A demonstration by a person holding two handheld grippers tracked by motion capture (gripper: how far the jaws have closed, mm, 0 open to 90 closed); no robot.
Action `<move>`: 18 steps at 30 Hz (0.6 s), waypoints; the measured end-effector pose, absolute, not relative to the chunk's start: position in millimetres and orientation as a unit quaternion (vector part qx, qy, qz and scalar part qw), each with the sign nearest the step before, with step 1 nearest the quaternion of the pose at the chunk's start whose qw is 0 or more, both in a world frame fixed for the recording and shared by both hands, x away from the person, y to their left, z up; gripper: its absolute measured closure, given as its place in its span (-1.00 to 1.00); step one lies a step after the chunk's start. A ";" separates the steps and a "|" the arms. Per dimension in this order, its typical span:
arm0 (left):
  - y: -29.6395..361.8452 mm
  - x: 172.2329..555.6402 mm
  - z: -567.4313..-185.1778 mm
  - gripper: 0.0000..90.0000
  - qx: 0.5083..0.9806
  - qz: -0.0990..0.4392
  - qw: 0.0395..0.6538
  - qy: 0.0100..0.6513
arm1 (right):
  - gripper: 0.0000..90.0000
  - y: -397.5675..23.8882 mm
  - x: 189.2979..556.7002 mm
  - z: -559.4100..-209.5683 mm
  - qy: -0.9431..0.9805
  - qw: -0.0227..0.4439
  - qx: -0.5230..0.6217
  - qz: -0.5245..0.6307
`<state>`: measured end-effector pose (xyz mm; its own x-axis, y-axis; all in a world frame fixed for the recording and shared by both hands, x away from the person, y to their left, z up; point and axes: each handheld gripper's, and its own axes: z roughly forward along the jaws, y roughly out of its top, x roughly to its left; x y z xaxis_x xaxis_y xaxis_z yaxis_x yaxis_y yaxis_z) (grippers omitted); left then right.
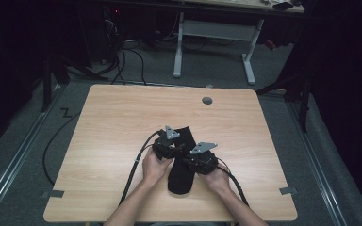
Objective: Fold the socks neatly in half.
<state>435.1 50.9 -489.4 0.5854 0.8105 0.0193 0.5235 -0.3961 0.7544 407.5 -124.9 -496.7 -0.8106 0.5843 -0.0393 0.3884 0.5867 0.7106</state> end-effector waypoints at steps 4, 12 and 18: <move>55.2 435.4 -496.1 0.07 0.816 0.206 0.345 0.416 | 0.45 -139.5 407.3 -482.4 0.857 0.160 0.307 0.383; 53.6 425.7 -489.7 0.07 0.810 0.203 0.367 0.410 | 0.68 -170.2 427.9 -474.4 0.829 0.164 0.371 0.387; 50.2 424.4 -499.6 0.08 0.818 0.193 0.358 0.407 | 0.59 -156.7 435.5 -487.4 0.837 0.141 0.375 0.373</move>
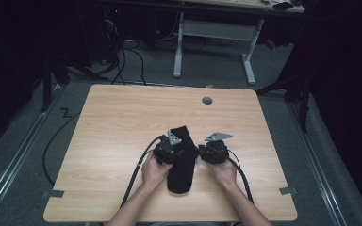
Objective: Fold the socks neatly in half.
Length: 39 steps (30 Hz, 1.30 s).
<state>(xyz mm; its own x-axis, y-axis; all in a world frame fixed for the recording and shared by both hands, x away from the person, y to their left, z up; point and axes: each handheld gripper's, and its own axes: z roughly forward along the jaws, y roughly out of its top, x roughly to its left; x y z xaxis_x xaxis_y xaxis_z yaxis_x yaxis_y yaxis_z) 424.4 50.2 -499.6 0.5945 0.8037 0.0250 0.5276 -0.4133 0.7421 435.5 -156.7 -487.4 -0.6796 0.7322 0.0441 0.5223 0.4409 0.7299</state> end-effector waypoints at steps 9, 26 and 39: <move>50.5 427.8 -493.1 0.06 0.811 0.201 0.358 0.416 | 0.57 -155.5 440.1 -486.3 0.834 0.173 0.376 0.364; 59.8 421.6 -494.2 0.08 0.826 0.182 0.337 0.414 | 0.58 -132.5 461.1 -494.7 0.850 0.176 0.363 0.340; 81.6 366.0 -481.7 0.33 0.825 0.160 0.369 0.396 | 0.54 -128.1 441.5 -478.0 0.849 0.170 0.343 0.365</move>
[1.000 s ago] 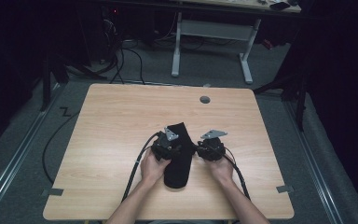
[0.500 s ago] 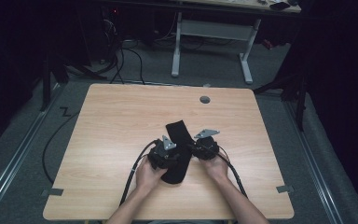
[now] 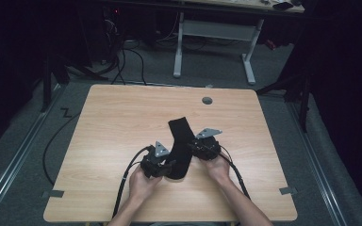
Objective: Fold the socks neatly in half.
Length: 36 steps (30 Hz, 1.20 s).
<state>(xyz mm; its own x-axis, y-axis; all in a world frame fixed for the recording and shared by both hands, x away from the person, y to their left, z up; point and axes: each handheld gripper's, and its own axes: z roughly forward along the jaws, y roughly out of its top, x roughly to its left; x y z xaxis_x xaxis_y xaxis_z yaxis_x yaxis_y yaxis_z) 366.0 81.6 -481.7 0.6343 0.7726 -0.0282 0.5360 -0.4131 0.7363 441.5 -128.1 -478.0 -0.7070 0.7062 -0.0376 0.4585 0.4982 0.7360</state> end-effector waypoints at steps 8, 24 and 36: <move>77.6 368.9 -493.5 0.78 0.839 0.154 0.346 0.391 | 0.53 -114.6 443.7 -495.1 0.864 0.169 0.332 0.337; 67.8 348.0 -467.2 0.99 0.844 0.133 0.380 0.353 | 0.37 -113.5 449.7 -495.9 0.858 0.179 0.345 0.337; 71.2 371.8 -476.8 0.32 0.813 0.149 0.401 0.396 | 0.45 -121.1 421.8 -479.2 0.855 0.171 0.313 0.375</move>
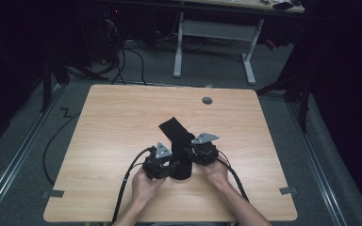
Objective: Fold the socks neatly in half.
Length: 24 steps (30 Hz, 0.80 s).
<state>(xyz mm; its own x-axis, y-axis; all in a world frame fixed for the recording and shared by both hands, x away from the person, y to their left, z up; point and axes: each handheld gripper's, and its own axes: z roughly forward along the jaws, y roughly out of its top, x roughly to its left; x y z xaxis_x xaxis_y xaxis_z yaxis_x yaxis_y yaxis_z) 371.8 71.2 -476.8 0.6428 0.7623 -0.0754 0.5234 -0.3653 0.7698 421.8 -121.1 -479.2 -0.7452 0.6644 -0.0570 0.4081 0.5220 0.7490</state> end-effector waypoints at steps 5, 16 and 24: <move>71.4 392.1 -491.4 0.27 0.804 0.155 0.382 0.429 | 0.37 -117.3 411.8 -493.2 0.869 0.162 0.300 0.358; 59.0 427.6 -493.9 0.19 0.805 0.180 0.358 0.437 | 0.35 -119.0 392.2 -500.7 0.872 0.166 0.284 0.363; 65.2 443.6 -494.6 0.19 0.805 0.183 0.342 0.450 | 0.35 -122.8 383.2 -501.6 0.874 0.163 0.275 0.366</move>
<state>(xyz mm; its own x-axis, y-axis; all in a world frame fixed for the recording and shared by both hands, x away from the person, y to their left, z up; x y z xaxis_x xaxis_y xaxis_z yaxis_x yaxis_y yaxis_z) 443.6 65.2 -494.6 0.5280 0.8492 -0.0137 0.5996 -0.3613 0.7141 383.2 -122.8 -501.6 -0.7954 0.6003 -0.0835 0.3612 0.5802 0.7300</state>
